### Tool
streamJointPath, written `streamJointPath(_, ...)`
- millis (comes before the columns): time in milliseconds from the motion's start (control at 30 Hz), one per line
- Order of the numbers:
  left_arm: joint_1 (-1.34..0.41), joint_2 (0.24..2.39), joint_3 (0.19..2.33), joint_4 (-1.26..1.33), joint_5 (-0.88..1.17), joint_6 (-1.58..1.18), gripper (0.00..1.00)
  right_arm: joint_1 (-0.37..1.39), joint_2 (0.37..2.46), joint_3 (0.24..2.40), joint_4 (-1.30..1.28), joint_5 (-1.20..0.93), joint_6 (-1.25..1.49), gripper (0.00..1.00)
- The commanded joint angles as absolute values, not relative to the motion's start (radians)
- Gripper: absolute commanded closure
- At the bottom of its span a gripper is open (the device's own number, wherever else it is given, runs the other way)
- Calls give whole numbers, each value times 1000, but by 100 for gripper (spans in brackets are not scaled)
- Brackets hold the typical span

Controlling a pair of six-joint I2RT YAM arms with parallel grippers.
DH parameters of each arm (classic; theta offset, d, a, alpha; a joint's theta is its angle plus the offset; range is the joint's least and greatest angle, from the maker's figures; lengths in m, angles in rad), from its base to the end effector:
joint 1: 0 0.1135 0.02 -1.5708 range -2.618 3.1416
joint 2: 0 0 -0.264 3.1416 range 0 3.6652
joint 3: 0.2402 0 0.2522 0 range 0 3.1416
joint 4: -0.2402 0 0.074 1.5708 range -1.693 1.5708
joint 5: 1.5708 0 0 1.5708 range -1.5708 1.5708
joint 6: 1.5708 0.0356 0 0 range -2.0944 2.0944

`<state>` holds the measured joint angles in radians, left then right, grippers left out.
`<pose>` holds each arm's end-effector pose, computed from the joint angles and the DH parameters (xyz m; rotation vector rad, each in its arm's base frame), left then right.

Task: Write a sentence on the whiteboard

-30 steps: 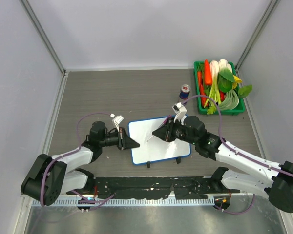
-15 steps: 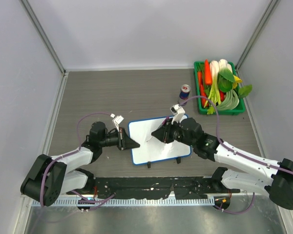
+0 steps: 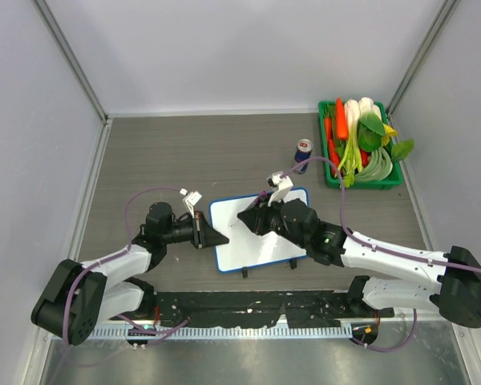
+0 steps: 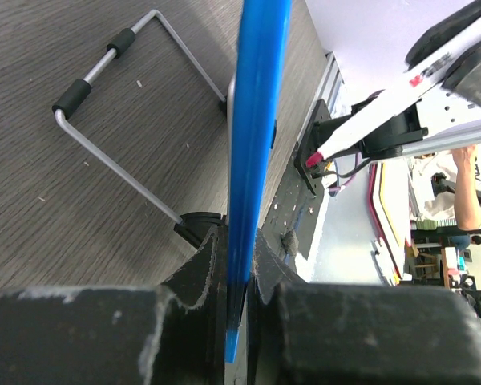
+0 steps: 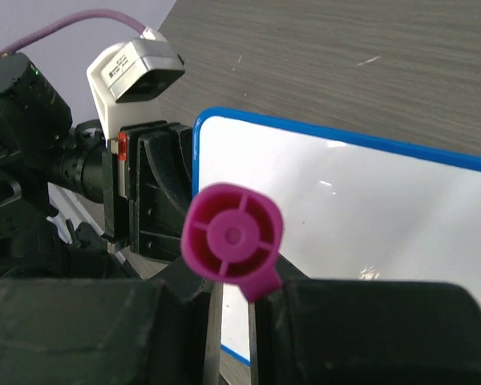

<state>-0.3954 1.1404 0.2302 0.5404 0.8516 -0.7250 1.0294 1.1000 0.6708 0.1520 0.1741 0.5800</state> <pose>0.1728 -0.1011 0.1616 0.2905 2.1170 -1.5267 0.1356 0.2135 0.2716 -0.3094 1.9310 0.9439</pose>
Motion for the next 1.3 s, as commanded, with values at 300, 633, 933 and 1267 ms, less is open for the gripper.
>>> streamJointPath(300,-387,1164,218,482,716,-686,100,1052,1186,810,287,362,471,99)
streamJointPath(633,-387,1193,225,495,726,-686,100,1052,1224,828,279,377,453,98)
streamJointPath(933,-387,1201,227,503,730,-684,100,1052,1243,792,281,380,463,98)
streamJointPath(1267,-387,1223,233,512,739,-686,100,1052,1250,750,252,399,488,99)
